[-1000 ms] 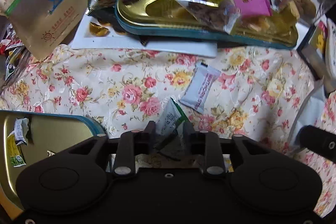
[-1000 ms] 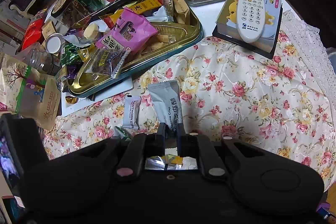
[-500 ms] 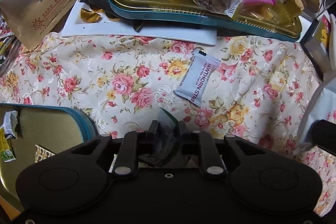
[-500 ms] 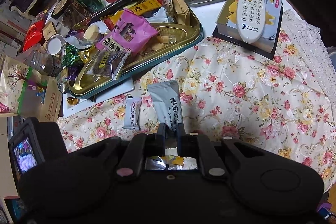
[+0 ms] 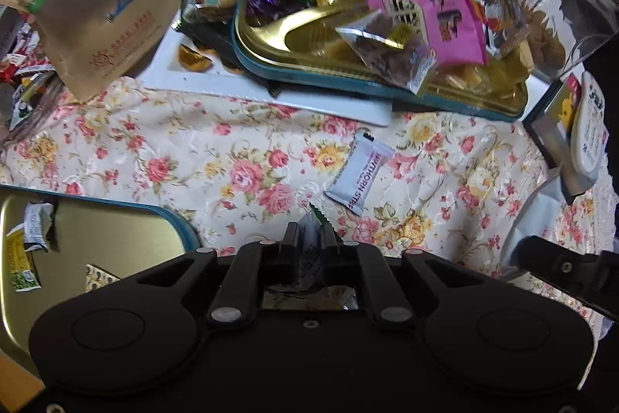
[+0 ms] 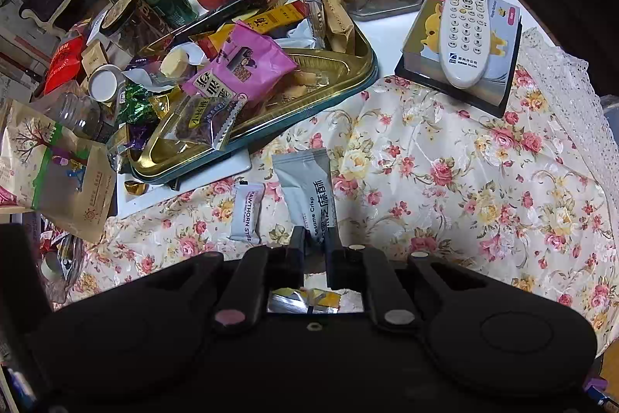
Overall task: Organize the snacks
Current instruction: 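Carry both held packets over the gold tray with both tools, then open the left tool to drop the green-and-white packet while the right tool releases the white packet, then move the right tool to the red-and-white packet on the tablecloth, then close the right tool on the red-and-white packet and lift it, then move the left tool to the green-wrapped candy while the right tool holds the red packet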
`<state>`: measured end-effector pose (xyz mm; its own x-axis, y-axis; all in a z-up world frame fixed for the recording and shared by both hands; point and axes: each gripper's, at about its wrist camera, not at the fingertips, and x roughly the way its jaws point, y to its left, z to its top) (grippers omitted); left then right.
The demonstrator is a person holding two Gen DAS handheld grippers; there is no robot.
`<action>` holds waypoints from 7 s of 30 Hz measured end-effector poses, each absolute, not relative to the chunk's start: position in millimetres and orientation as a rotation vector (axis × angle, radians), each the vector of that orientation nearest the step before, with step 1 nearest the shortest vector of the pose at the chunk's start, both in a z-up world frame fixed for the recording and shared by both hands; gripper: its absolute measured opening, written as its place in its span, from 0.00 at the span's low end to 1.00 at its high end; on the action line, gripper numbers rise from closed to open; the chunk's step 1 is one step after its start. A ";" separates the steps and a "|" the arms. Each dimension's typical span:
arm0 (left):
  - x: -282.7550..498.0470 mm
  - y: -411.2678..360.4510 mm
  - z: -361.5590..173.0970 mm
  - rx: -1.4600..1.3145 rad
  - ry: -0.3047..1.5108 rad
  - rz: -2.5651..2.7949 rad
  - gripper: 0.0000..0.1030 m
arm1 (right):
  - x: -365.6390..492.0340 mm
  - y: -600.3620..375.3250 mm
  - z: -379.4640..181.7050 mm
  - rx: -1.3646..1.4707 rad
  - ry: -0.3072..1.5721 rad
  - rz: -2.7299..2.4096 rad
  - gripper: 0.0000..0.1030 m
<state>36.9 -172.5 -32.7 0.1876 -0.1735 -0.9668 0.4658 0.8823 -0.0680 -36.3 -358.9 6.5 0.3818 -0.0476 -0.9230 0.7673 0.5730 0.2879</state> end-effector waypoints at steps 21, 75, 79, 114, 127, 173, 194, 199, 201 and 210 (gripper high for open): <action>71.4 -72.0 24.9 0.129 1.243 -0.261 0.13 | -9.3 -286.1 13.1 0.752 1.060 -0.473 0.11; 84.5 0.4 36.0 0.060 1.271 -0.127 0.21 | 9.6 -150.3 22.2 0.557 1.153 -0.015 0.11; 84.4 1.2 37.5 0.062 1.263 -0.117 0.21 | 9.7 -140.3 24.8 0.519 1.153 0.054 0.15; 68.3 -42.5 16.1 0.159 1.358 -0.267 0.21 | -6.5 -220.4 -7.8 0.718 1.298 -0.388 0.31; 35.6 -93.8 1.9 0.303 1.355 -0.330 0.21 | -38.9 -267.3 -5.6 0.741 1.266 -0.519 0.31; 17.7 -139.3 -15.5 0.396 1.390 -0.437 0.22 | -72.6 -336.7 -104.5 1.214 1.235 -0.663 0.37; 23.4 -134.2 -16.2 0.394 1.389 -0.436 0.22 | -30.9 -299.8 -102.9 0.911 1.275 -0.679 0.35; 15.5 -139.3 -18.9 0.437 1.387 -0.481 0.22 | -44.4 -312.2 -84.6 0.925 1.250 -0.670 0.35; 10.7 -141.4 -21.4 0.453 1.394 -0.503 0.22 | -48.6 -316.7 -71.2 0.916 1.235 -0.666 0.35; -15.6 -151.9 -32.7 0.525 1.423 -0.574 0.22 | -75.0 -322.8 -7.8 0.859 1.160 -0.603 0.35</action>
<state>-15.6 -151.9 -32.7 0.0591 -0.0550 -0.9967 0.6518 0.7584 -0.0032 -75.0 -322.8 -7.8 0.3059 0.0197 -0.9519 0.7899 0.5529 0.2653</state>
